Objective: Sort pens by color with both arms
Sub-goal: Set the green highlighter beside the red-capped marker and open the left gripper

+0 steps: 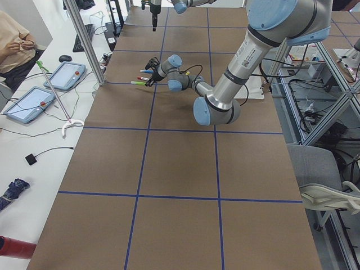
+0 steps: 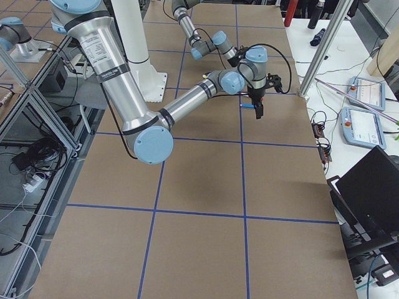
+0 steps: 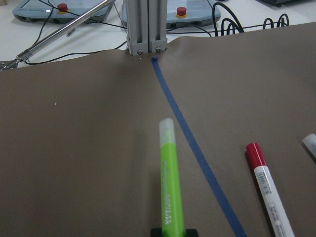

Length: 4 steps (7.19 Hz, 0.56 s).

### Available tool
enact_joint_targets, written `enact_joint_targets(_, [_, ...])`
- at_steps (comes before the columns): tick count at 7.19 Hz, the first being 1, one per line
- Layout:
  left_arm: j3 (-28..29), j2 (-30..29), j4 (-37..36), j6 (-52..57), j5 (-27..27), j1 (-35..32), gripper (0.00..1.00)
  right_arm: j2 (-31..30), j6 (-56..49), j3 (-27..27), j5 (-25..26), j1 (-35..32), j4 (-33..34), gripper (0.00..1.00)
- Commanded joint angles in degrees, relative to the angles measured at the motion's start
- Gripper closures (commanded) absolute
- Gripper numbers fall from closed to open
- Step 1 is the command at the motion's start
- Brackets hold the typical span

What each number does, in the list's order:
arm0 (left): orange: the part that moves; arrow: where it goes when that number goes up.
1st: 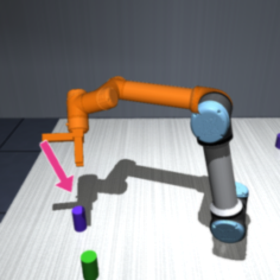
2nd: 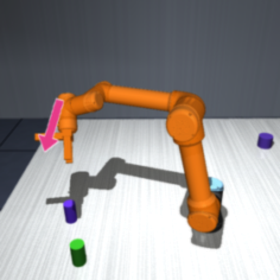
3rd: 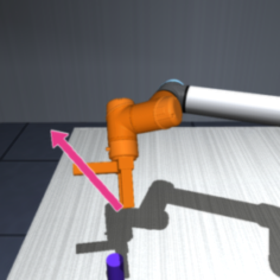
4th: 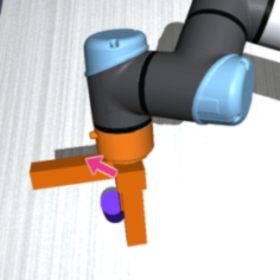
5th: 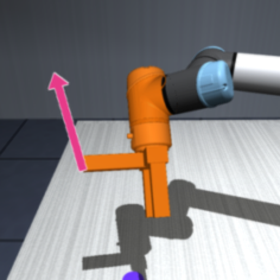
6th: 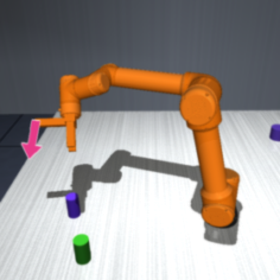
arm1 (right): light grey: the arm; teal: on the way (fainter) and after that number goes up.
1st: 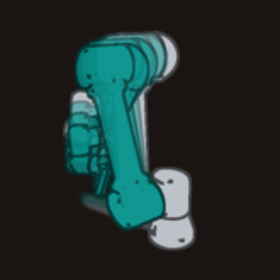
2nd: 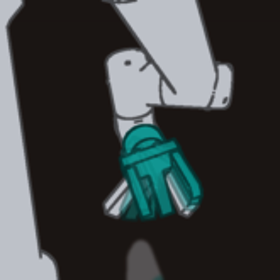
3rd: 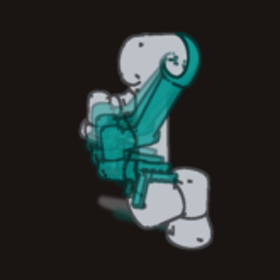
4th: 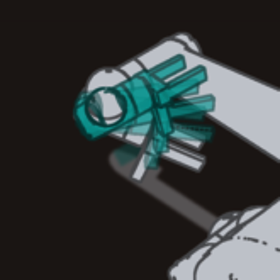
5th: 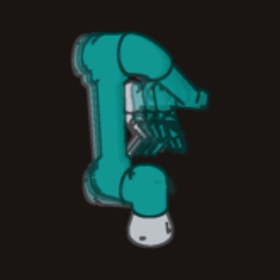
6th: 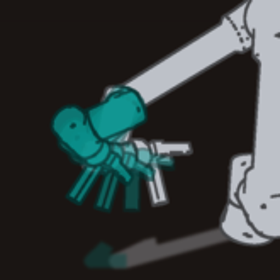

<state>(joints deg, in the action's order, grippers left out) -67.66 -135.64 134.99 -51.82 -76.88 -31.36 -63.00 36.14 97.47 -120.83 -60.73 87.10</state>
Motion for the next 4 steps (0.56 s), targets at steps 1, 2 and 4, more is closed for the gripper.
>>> enact_joint_targets(1, [0.9, -0.7, 0.2, 0.0, 0.2, 0.4, 0.59, 0.1, 0.1, 0.0, 0.0, 0.0, 0.0, 0.0])
enact_joint_targets(2, [0.9, -0.8, 0.2, -0.1, 0.2, 0.4, 0.36, 0.1, 0.1, -0.1, 0.0, 0.0, 0.1, 0.0])
enact_joint_targets(4, [0.4, -0.8, 0.2, -0.1, 0.2, 0.3, 0.01, 0.6, 0.1, 0.0, -0.1, 0.0, 0.1, 0.0])
